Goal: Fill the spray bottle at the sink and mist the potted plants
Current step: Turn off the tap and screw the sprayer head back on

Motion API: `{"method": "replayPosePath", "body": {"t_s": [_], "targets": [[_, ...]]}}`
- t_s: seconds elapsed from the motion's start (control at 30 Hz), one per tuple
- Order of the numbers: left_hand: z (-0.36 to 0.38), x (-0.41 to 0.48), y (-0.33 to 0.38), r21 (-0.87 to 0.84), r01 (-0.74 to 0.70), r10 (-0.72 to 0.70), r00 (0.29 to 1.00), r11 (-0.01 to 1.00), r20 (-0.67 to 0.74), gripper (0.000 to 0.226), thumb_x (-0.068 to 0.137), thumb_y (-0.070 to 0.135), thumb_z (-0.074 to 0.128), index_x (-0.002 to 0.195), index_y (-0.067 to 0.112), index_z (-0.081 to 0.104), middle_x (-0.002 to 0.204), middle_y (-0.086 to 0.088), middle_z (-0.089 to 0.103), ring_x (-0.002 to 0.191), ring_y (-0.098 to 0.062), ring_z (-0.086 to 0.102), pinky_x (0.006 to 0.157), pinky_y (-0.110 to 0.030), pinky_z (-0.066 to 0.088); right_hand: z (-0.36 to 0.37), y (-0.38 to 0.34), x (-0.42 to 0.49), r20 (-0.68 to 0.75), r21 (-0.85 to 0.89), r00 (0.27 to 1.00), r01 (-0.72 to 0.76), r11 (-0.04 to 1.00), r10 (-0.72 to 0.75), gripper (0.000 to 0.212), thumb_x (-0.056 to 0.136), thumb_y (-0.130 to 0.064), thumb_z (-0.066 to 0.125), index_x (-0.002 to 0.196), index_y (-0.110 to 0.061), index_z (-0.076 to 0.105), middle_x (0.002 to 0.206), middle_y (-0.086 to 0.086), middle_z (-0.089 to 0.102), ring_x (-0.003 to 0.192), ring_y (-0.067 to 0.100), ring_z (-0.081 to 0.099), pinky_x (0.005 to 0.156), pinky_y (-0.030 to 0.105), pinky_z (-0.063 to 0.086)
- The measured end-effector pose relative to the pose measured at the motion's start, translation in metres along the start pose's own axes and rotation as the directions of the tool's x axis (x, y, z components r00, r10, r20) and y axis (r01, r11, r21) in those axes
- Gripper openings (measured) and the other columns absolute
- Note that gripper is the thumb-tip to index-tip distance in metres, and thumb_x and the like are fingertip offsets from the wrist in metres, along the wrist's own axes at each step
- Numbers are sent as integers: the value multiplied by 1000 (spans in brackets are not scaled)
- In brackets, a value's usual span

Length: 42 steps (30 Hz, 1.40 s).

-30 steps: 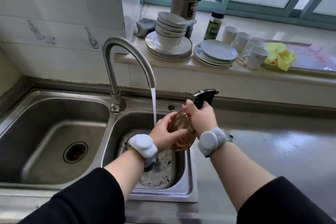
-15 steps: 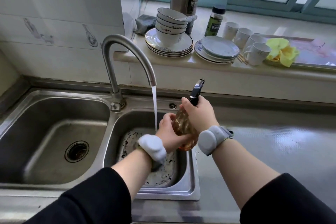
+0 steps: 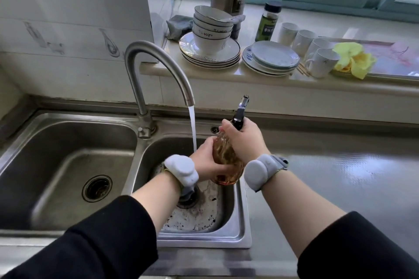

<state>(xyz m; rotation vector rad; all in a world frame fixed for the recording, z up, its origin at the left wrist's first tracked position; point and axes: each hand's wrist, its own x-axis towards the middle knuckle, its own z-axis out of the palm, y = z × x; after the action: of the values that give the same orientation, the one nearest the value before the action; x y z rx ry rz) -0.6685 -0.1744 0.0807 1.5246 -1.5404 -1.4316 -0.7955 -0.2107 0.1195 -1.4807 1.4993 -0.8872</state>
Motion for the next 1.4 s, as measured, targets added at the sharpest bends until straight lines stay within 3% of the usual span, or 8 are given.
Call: {"method": "replayPosePath", "body": {"t_s": [0.2, 0.43, 0.63, 0.8, 0.93, 1.03, 1.13, 1.4], "targets": [[-34, 1, 6, -292, 161, -27, 909, 943, 415, 82, 66, 14, 78, 134, 28, 35, 131, -9, 53, 121, -27, 52, 98, -49, 45, -15, -2, 1, 318, 210, 945, 0, 978, -68, 26, 90, -34, 57, 83, -17, 75, 92, 9, 74, 91, 26, 70, 89, 49, 53], [-14, -2, -3, -86, -15, 16, 1000, 996, 10, 95, 52, 37, 84, 134, 24, 38, 120, 6, 61, 109, -7, 58, 98, -31, 45, 3, -6, -1, 123, 22, 991, 51, 998, -53, 25, 90, -35, 56, 92, -15, 71, 86, -8, 73, 84, 7, 67, 89, 40, 53], [-25, -1, -5, -121, -1, 23, 983, 993, 182, 85, 48, 37, 85, 122, 37, 44, 115, 10, 63, 109, -8, 60, 98, -33, 46, -9, -11, 6, 346, 63, 938, 0, 998, -21, 28, 81, -40, 70, 88, -13, 70, 92, 8, 73, 90, 21, 69, 87, 39, 55], [-7, -3, -6, 10, -17, 18, 997, 1000, -81, 98, 50, 44, 83, 133, 33, 33, 113, 17, 58, 105, -1, 56, 87, -20, 45, 5, -10, 8, 148, 24, 989, 0, 1000, -4, 16, 79, -27, 64, 73, -13, 68, 76, -9, 74, 75, 4, 68, 76, 28, 53], [-20, -4, 1, 98, -37, 29, 996, 995, 82, 97, 51, 54, 80, 133, 30, 32, 118, 14, 55, 109, -5, 55, 90, -23, 45, 2, -8, 5, 107, 40, 994, -10, 999, 6, 15, 78, -22, 63, 65, -19, 70, 73, -7, 73, 75, 9, 68, 77, 35, 54], [-45, 0, 19, 141, -18, 47, 978, 990, -204, 72, 59, 70, 65, 112, 25, 43, 97, 10, 56, 85, -1, 55, 63, -16, 40, -3, -9, 5, 87, 96, 996, 2, 995, -11, 23, 79, -18, 64, 57, -22, 70, 71, -3, 72, 77, 17, 68, 78, 40, 54], [-76, 15, 34, 75, -39, 76, 797, 996, -599, 69, 73, 70, 51, 114, 15, 41, 93, 3, 55, 78, -9, 54, 62, -17, 38, -1, -9, 3, 94, 29, 996, 5, 1000, -8, 15, 82, -22, 63, 72, -15, 71, 72, -4, 71, 76, 12, 66, 70, 31, 51], [-99, 25, 54, -78, -224, 143, 814, 971, -563, 22, 91, 35, 51, 75, 22, 58, 75, 1, 66, 70, -17, 62, 70, -33, 52, 1, -7, 3, 62, -32, 998, 2, 999, 0, 16, 81, -21, 61, 78, -8, 70, 73, -3, 70, 77, 16, 66, 76, 36, 54]]}}
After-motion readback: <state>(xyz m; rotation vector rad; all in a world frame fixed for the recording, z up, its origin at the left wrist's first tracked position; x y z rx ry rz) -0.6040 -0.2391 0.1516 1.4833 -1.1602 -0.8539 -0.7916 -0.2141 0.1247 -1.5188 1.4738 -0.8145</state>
